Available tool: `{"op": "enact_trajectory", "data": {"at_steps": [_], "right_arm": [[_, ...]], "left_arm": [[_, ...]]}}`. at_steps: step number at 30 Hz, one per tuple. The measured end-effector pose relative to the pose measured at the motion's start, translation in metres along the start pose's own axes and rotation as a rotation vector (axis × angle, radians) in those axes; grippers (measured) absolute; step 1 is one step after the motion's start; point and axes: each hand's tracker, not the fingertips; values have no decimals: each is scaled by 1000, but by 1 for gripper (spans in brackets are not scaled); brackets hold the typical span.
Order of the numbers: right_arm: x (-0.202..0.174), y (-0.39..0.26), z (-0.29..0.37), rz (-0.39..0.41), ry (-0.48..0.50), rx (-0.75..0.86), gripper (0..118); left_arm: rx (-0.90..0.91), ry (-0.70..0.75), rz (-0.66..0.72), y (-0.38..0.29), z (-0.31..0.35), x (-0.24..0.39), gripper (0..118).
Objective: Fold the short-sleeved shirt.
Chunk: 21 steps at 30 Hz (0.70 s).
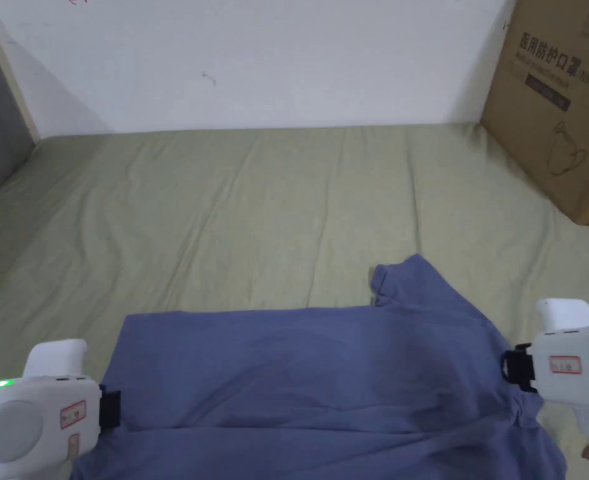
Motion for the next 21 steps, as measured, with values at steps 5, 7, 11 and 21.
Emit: {"op": "enact_trajectory", "data": {"at_steps": [5, 7, 11, 21], "right_arm": [[14, 26, -41, -51, 14, -20, 0], [27, 46, -62, -114, 40, -18, 12], [44, 90, -122, -92, -15, -65, 96], [47, 118, -224, -44, -73, -235, 84]], "left_arm": [[-19, 9, -51, 9, -13, 13, 0], [-22, -1, -37, 13, -21, 10, 0], [-29, -23, 3, 25, -36, 7, 0], [-95, 34, 26, 54, -82, 3, 0]]}}
